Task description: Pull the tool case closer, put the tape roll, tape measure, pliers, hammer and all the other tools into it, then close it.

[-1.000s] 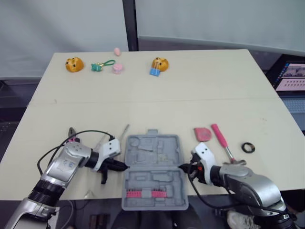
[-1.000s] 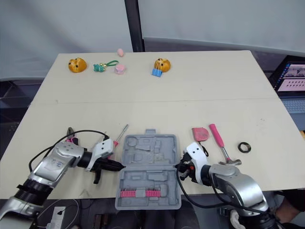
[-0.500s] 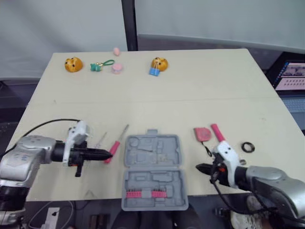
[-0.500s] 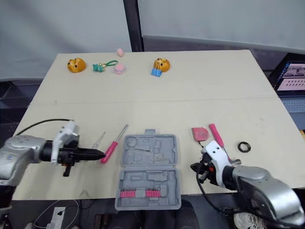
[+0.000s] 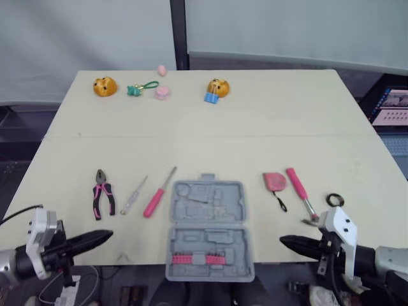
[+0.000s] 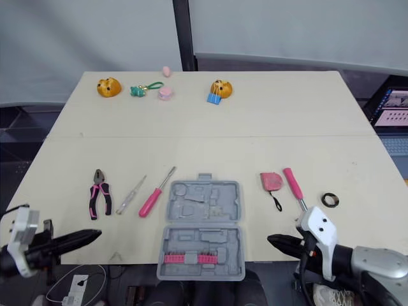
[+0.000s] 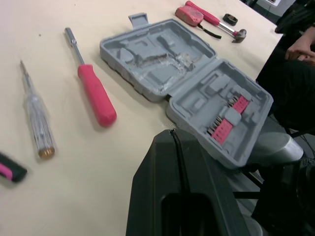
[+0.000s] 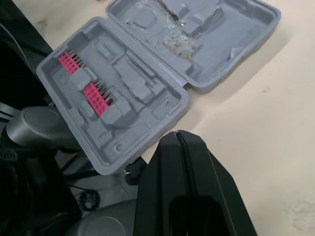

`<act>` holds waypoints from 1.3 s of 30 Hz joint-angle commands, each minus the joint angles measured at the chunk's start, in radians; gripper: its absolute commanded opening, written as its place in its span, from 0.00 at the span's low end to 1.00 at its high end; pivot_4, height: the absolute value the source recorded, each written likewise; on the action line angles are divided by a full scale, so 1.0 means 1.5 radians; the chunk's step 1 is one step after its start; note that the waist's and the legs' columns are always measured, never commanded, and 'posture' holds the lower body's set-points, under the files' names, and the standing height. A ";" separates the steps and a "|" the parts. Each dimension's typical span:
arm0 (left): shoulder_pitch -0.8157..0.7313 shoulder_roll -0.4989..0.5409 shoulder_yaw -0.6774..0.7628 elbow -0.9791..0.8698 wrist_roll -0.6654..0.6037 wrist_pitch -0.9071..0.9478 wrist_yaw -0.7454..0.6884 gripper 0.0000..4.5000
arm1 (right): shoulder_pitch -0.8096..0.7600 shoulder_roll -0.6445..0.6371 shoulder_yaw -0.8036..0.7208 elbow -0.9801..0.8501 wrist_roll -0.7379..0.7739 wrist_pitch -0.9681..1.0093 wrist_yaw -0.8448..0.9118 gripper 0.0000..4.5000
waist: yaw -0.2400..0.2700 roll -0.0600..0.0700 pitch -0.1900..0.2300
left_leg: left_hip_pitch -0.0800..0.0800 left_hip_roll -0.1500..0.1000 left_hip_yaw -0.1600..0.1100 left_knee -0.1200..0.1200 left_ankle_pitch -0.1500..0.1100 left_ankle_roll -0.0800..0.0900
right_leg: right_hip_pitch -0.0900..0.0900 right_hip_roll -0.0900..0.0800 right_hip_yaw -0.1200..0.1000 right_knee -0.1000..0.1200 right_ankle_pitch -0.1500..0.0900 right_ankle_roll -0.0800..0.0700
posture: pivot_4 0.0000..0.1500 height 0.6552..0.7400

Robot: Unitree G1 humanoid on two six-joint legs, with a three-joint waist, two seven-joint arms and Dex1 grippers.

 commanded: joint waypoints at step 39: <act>0.110 -0.045 -0.018 -0.049 -0.041 -0.135 0.013 1.00 | 0.064 -0.006 0.003 0.046 -0.057 -0.103 0.042 0.99 | 0.000 0.002 0.001 | 0.008 0.002 0.001 0.000 -0.006 0.001 | 0.011 0.001 -0.002 -0.007 0.000 0.000 | 1.00 0.67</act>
